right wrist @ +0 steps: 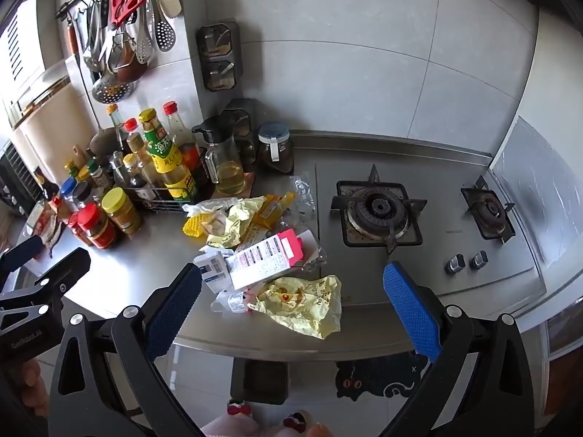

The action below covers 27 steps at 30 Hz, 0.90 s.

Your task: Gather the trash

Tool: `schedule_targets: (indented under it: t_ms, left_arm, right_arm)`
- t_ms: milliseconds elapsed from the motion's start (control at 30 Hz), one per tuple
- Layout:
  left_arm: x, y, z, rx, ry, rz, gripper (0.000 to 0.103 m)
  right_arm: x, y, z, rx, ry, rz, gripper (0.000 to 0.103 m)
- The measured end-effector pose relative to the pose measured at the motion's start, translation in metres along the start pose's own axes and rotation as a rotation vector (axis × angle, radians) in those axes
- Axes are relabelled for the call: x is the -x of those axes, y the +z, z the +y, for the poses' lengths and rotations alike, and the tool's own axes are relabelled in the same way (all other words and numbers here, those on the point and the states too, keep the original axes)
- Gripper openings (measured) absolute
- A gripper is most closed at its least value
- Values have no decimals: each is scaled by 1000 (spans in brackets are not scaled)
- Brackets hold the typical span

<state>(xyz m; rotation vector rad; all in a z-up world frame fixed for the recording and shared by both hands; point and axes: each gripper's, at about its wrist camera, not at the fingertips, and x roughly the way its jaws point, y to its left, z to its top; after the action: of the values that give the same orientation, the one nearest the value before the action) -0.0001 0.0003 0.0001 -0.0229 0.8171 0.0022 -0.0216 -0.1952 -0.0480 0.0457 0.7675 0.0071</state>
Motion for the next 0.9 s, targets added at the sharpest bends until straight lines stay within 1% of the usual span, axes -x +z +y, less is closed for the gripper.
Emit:
schedule_targets:
  t_ms: [200, 233, 400, 433, 900]
  left_arm:
    - [1, 0, 0, -6, 3, 1, 95]
    - [1, 0, 1, -7, 4, 2, 95]
    - [4, 3, 2, -7, 8, -2, 95]
    - [6, 0, -2, -4, 7, -3, 95]
    - [12, 0, 3, 4, 7, -10, 95]
  right_arm:
    - [-4, 2, 1, -6, 4, 4, 100]
    - [4, -1, 3, 8, 3, -9, 100]
    - [9, -2, 2, 11, 0, -9, 100]
    - [9, -2, 1, 11, -1, -9, 100]
    - [10, 1, 2, 18, -1, -9, 100]
